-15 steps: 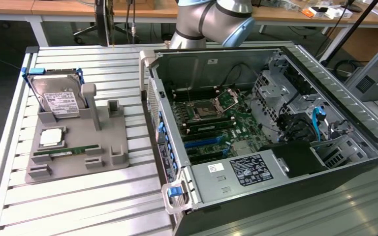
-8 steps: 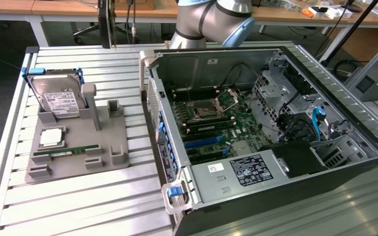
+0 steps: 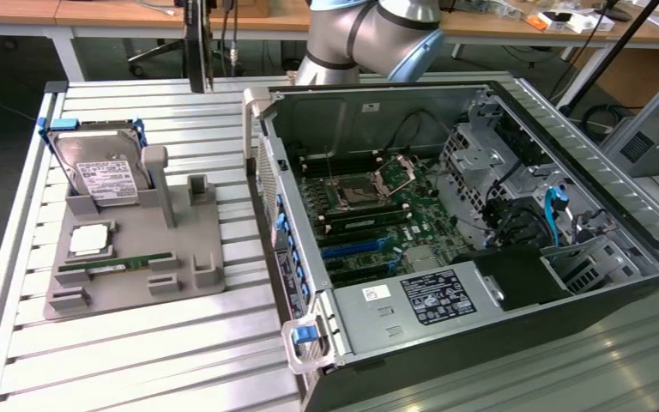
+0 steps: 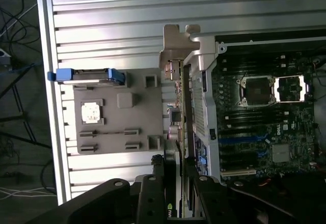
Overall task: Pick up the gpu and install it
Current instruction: 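Pick up the gpu and move the gpu toward the slot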
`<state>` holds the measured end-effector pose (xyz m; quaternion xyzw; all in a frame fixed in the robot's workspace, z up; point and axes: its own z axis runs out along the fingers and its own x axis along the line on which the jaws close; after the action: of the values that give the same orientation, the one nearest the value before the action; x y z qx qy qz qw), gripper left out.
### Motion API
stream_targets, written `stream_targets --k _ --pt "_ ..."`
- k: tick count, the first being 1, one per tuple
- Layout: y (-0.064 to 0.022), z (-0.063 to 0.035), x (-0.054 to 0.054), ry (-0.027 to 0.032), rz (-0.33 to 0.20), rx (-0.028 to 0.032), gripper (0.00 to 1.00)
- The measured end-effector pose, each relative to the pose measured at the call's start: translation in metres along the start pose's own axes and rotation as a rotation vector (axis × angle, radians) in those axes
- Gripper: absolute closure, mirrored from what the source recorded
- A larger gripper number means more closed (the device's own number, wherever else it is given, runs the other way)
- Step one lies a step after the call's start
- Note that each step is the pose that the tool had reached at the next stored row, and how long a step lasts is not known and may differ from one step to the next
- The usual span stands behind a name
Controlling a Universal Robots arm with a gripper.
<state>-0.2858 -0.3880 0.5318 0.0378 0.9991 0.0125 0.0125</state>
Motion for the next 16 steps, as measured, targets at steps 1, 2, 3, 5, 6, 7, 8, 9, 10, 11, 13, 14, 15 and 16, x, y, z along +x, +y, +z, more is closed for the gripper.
stream_targets --k 1,2,3,5,6,7,8,9,10,11,13,14,15,16 --pt "0.0 0.001 -0.001 -0.0001 0.0 0.0007 0.73" --pt "0.0001 0.0021 -0.002 -0.0002 0.0 0.002 0.73" --pt "0.0001 0.003 -0.003 -0.0003 0.0 0.0031 0.73" --pt "0.0002 0.0043 -0.005 -0.0004 0.0 0.0048 0.73" --pt "0.0002 0.0049 -0.005 -0.0005 0.0 0.0056 0.73" --pt "0.0003 0.0059 -0.006 -0.0006 0.0 0.0068 0.73" --pt "0.0003 0.0069 -0.007 -0.0007 0.0 0.0084 0.73" --pt "0.0003 0.0075 -0.008 -0.0008 0.0 0.0094 0.73" --pt "0.0004 0.0081 -0.009 -0.0009 0.0 0.0103 0.73" --pt "0.0004 0.0089 -0.01 -0.0009 0.0 0.0119 0.73" --pt "0.0006 0.0107 -0.012 -0.0012 0.0 0.0149 0.73" --pt "0.0006 0.0115 -0.013 -0.0012 0.0 0.016 0.73" --pt "0.0007 0.0123 -0.014 -0.0014 0.0 0.0169 0.73" --pt "0.0008 0.0129 -0.015 -0.0014 0.0 0.0177 0.73"
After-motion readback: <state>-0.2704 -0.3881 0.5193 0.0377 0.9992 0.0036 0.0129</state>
